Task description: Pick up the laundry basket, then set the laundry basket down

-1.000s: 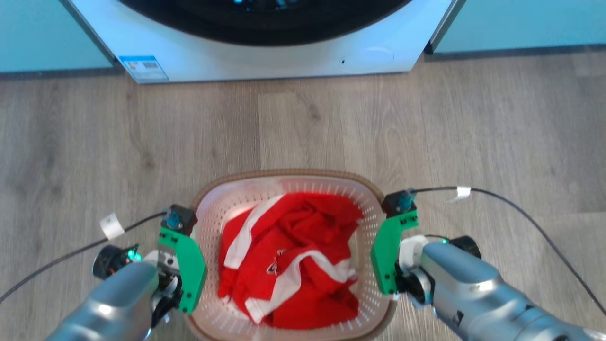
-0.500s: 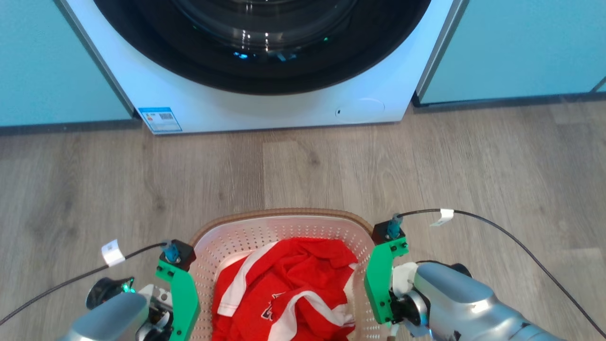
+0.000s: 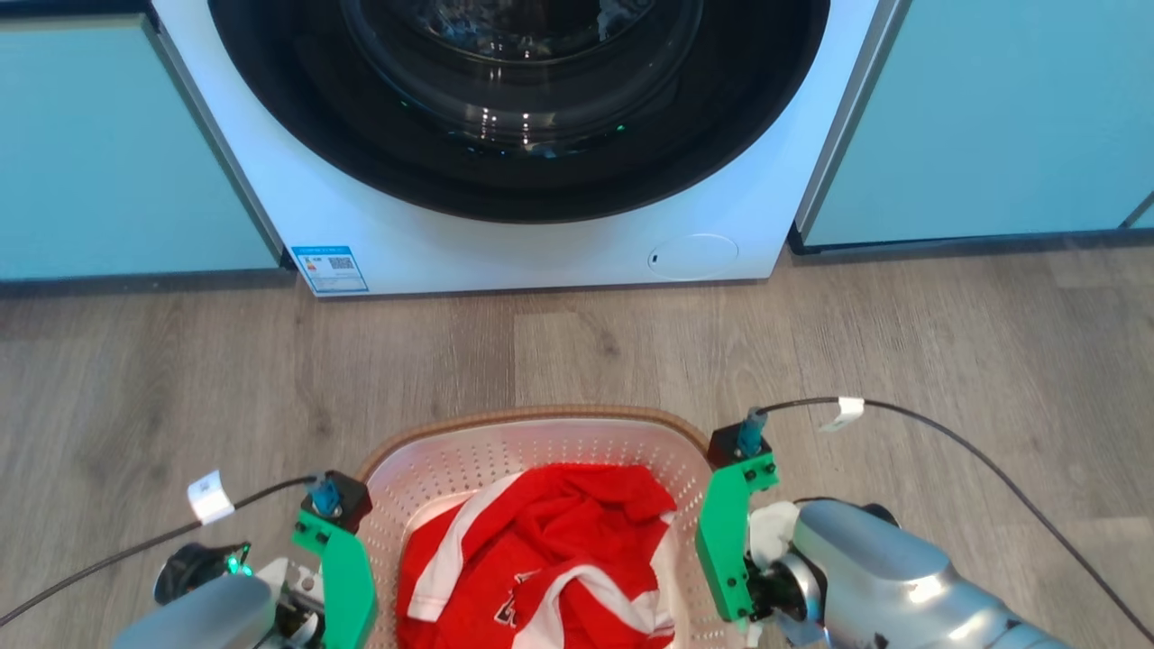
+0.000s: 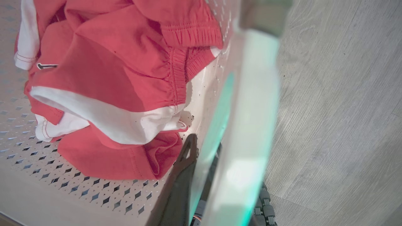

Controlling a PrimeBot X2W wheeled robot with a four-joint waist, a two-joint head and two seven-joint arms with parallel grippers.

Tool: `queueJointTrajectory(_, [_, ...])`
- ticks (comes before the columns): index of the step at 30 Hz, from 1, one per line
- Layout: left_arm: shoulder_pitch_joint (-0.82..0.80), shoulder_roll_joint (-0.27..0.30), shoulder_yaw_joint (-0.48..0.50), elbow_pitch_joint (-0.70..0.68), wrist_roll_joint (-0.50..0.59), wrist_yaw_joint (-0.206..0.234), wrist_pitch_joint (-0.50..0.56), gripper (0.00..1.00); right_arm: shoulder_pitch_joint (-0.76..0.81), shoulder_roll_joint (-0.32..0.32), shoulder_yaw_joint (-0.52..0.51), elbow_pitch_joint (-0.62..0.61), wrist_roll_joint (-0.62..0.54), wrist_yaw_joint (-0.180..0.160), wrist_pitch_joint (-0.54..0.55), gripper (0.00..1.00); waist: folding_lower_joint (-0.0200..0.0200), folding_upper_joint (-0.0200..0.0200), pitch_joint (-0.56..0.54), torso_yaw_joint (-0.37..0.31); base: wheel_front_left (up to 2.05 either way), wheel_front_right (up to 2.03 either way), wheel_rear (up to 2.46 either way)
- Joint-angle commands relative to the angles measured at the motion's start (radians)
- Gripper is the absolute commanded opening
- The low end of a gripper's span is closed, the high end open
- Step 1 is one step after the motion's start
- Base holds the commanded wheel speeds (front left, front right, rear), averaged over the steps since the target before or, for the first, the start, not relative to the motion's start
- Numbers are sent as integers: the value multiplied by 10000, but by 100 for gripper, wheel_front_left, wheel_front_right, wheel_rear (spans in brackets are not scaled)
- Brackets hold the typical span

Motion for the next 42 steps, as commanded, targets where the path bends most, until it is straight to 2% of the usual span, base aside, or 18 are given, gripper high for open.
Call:
queueJointTrajectory(1, [64, 246, -162, -695, 198, -219, 165, 0, -230, 274, 7, -717, -289, 177, -53, 0, 1, -1, -47, 18, 0, 0, 0])
queueJointTrajectory(8, [309, 719, -166, -1718, 158, 41, 484, 0, 101, 182, -267, -1129, -662, 177, 251, 0, 1, -1, -92, 24, 0, 0, 0])
queueJointTrajectory(14, [426, 864, -167, -2047, 158, 181, 590, 0, 274, 119, -570, -1369, -985, 177, 472, 0, 1, -1, -77, 7, 0, 0, 0])
queueJointTrajectory(28, [453, 831, -150, -2076, 201, 439, 461, 0, 745, 112, -1680, -2319, -2037, 177, 1170, 0, 1, -1, -102, -25, 0, 0, 0])
queueJointTrajectory(42, [401, 742, -153, -1936, 194, 370, 440, 0, 1636, 81, -2966, -3611, -3299, 177, 2187, 0, 1, -1, -58, -82, 0, 0, 0])
